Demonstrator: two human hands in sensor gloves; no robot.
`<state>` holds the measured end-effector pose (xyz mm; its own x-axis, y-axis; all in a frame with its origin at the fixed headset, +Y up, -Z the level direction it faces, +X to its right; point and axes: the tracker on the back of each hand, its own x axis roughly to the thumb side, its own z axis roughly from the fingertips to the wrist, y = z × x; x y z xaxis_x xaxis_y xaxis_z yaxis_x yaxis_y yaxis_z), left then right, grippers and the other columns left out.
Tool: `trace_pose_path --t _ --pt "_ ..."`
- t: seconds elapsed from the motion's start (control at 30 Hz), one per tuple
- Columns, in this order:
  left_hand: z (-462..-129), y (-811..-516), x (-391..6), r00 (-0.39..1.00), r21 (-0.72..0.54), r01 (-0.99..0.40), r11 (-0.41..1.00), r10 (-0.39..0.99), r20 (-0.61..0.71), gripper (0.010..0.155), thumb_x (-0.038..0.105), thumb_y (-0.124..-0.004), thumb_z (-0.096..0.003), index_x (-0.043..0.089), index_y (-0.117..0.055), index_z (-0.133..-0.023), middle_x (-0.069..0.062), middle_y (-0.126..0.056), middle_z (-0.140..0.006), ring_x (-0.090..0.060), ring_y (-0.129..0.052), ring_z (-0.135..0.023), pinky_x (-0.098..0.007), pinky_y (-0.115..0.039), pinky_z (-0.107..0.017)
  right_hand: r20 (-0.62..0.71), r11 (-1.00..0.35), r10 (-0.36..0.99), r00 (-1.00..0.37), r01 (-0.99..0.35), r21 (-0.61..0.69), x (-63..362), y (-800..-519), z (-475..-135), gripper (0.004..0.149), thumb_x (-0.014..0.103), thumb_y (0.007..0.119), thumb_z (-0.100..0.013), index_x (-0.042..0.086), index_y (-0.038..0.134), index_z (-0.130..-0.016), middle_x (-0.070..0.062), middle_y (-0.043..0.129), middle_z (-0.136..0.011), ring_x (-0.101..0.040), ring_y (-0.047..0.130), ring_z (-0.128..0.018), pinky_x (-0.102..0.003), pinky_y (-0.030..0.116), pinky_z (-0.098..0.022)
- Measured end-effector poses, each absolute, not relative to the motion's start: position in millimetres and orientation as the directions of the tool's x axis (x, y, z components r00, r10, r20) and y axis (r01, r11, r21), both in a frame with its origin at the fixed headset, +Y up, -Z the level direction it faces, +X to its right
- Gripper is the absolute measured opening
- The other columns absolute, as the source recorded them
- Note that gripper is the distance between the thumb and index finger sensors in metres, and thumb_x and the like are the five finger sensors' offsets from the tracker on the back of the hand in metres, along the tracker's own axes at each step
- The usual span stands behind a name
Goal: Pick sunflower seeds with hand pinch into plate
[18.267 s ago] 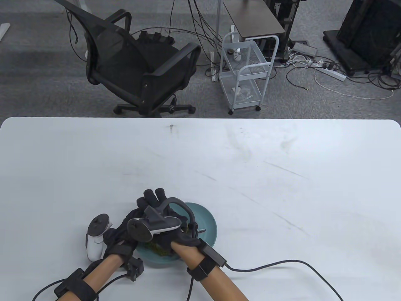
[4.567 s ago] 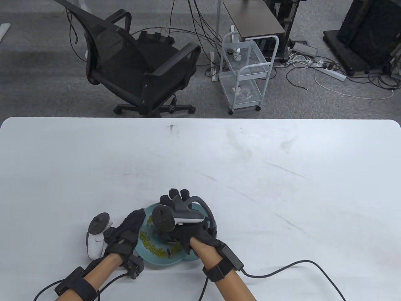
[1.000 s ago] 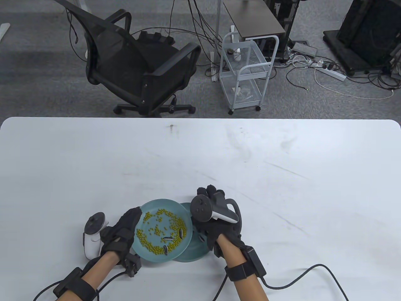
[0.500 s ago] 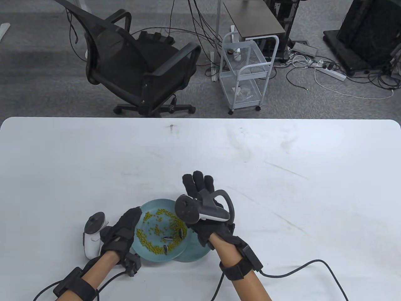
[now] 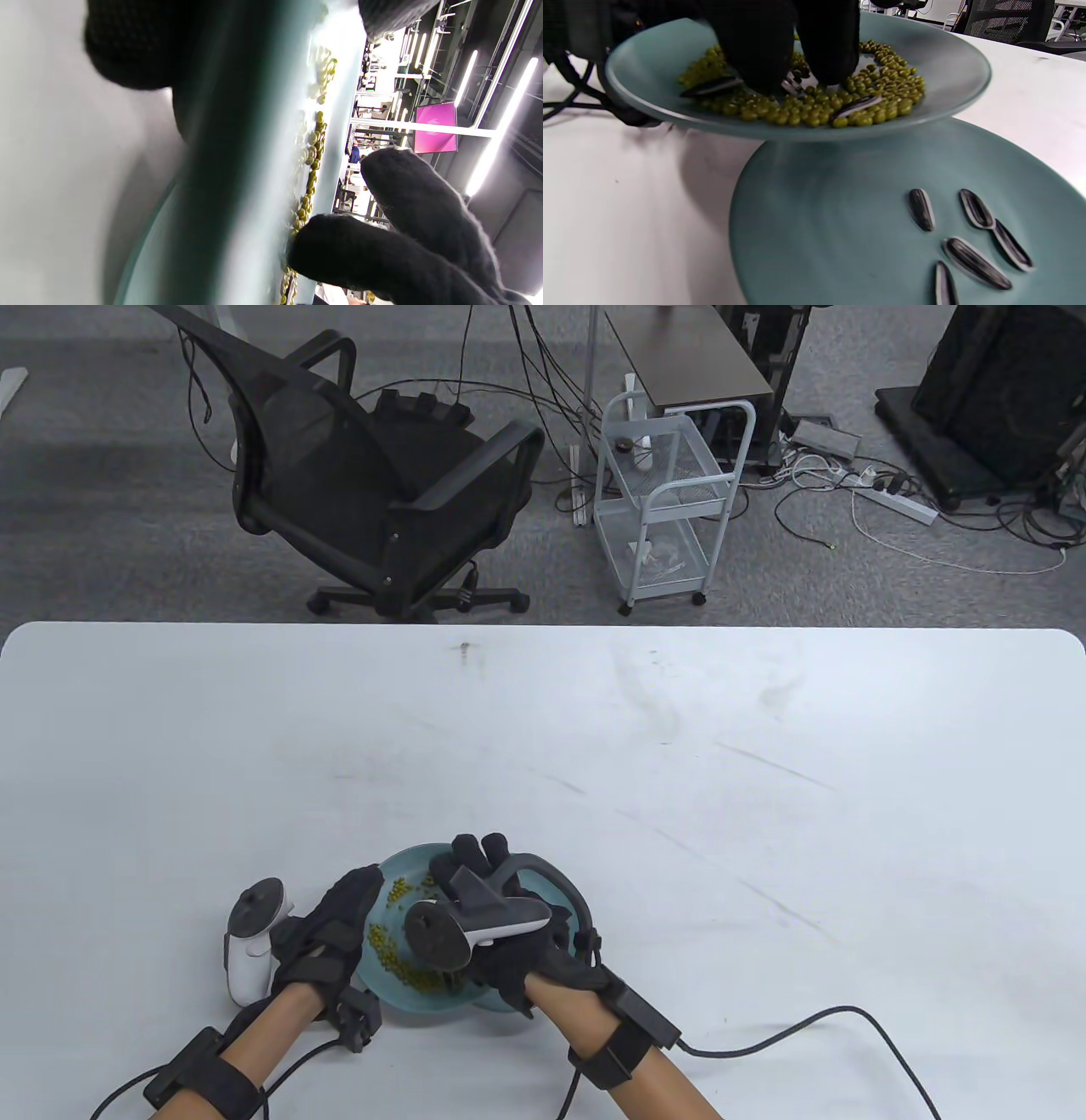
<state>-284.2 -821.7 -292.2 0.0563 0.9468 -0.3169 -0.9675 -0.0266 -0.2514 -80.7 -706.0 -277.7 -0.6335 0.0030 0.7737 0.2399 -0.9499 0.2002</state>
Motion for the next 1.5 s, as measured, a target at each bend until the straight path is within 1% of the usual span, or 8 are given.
trace_pose_path --t 0.13,0.2,0.53,0.67,0.87,1.13,1.27,1.5 --pt "-292.0 -821.6 -283.5 0.065 -0.256 -0.967 -0.017 0.949 -0.309 0.05 0.053 -0.058 -0.0628 0.025 -0.054 -0.103 -0.007 -0.091 -0.076 -0.022 -0.105 -0.039 -0.038 -0.086 -0.034 0.782 -0.955 -0.033 -0.622 0.25 0.159 -82.2 -708.9 -276.3 0.046 0.025 0.09 -0.057 -0.003 0.08 -0.093 -0.038 0.032 -0.116 -0.07 0.019 -0.099 -0.082 0.019 -0.063" --pt "-291.3 -821.1 -283.3 0.069 -0.255 -0.967 -0.012 0.95 -0.304 0.05 0.054 -0.058 -0.0628 0.024 -0.054 -0.103 -0.007 -0.09 -0.076 -0.022 -0.105 -0.039 -0.038 -0.086 -0.034 0.784 -0.959 -0.048 -0.619 0.248 0.138 -82.8 -710.6 -276.7 0.04 0.023 0.09 -0.057 -0.002 0.084 -0.089 -0.037 0.035 -0.116 -0.069 0.022 -0.099 -0.082 0.021 -0.063" --pt "-291.1 -820.7 -283.7 0.071 -0.249 -0.968 -0.009 0.949 -0.309 0.05 0.054 -0.058 -0.0623 0.025 -0.054 -0.103 -0.007 -0.09 -0.076 -0.023 -0.104 -0.04 -0.038 -0.086 -0.034 0.774 -0.966 -0.023 -0.632 0.213 0.146 -78.7 -714.4 -281.9 0.035 0.017 0.085 -0.059 -0.004 0.085 -0.087 -0.035 0.04 -0.115 -0.068 0.026 -0.1 -0.081 0.023 -0.064" --pt "-291.3 -821.4 -283.8 0.077 -0.248 -0.969 -0.001 0.949 -0.305 0.05 0.054 -0.058 -0.0622 0.024 -0.054 -0.103 -0.007 -0.09 -0.076 -0.023 -0.104 -0.039 -0.038 -0.086 -0.034 0.77 -0.968 0.003 -0.638 0.192 0.163 -76.7 -715.7 -283.4 0.036 0.019 0.086 -0.059 -0.004 0.085 -0.086 -0.036 0.04 -0.115 -0.068 0.026 -0.1 -0.081 0.024 -0.064" --pt "-291.6 -821.6 -283.2 0.086 -0.253 -0.967 0.006 0.949 -0.305 0.05 0.054 -0.059 -0.0621 0.024 -0.055 -0.103 -0.007 -0.09 -0.076 -0.023 -0.104 -0.039 -0.038 -0.086 -0.034 0.777 -0.967 -0.047 -0.628 0.222 0.121 -81.2 -718.1 -279.4 0.036 0.022 0.088 -0.058 -0.004 0.087 -0.084 -0.035 0.045 -0.114 -0.068 0.03 -0.1 -0.081 0.026 -0.064" --pt "-291.4 -821.4 -282.8 0.096 -0.252 -0.968 0.017 0.949 -0.302 0.051 0.053 -0.06 -0.0614 0.024 -0.055 -0.102 -0.008 -0.09 -0.075 -0.024 -0.104 -0.039 -0.039 -0.086 -0.034 0.795 -0.968 -0.087 -0.601 0.24 0.076 -85.3 -723.4 -275.4 0.036 0.022 0.088 -0.058 -0.005 0.088 -0.082 -0.034 0.048 -0.114 -0.066 0.033 -0.101 -0.081 0.028 -0.065" --pt "-291.9 -821.7 -282.5 0.095 -0.258 -0.966 0.013 0.947 -0.306 0.05 0.053 -0.059 -0.0615 0.024 -0.055 -0.102 -0.008 -0.09 -0.076 -0.024 -0.104 -0.039 -0.039 -0.086 -0.034 0.798 -0.97 -0.067 -0.599 0.227 0.09 -84.2 -724.1 -275.9 0.038 0.023 0.087 -0.059 -0.007 0.087 -0.082 -0.034 0.047 -0.114 -0.066 0.033 -0.101 -0.081 0.029 -0.065" --pt "-293.1 -822.5 -280.2 0.088 -0.292 -0.956 -0.004 0.949 -0.302 0.05 0.053 -0.059 -0.0616 0.025 -0.054 -0.103 -0.007 -0.09 -0.076 -0.023 -0.105 -0.039 -0.038 -0.086 -0.034 0.805 -0.979 -0.026 -0.593 0.176 0.098 -80.4 -722.1 -276.4 0.042 0.03 0.085 -0.059 -0.008 0.086 -0.079 -0.034 0.048 -0.113 -0.065 0.034 -0.1 -0.081 0.028 -0.065"
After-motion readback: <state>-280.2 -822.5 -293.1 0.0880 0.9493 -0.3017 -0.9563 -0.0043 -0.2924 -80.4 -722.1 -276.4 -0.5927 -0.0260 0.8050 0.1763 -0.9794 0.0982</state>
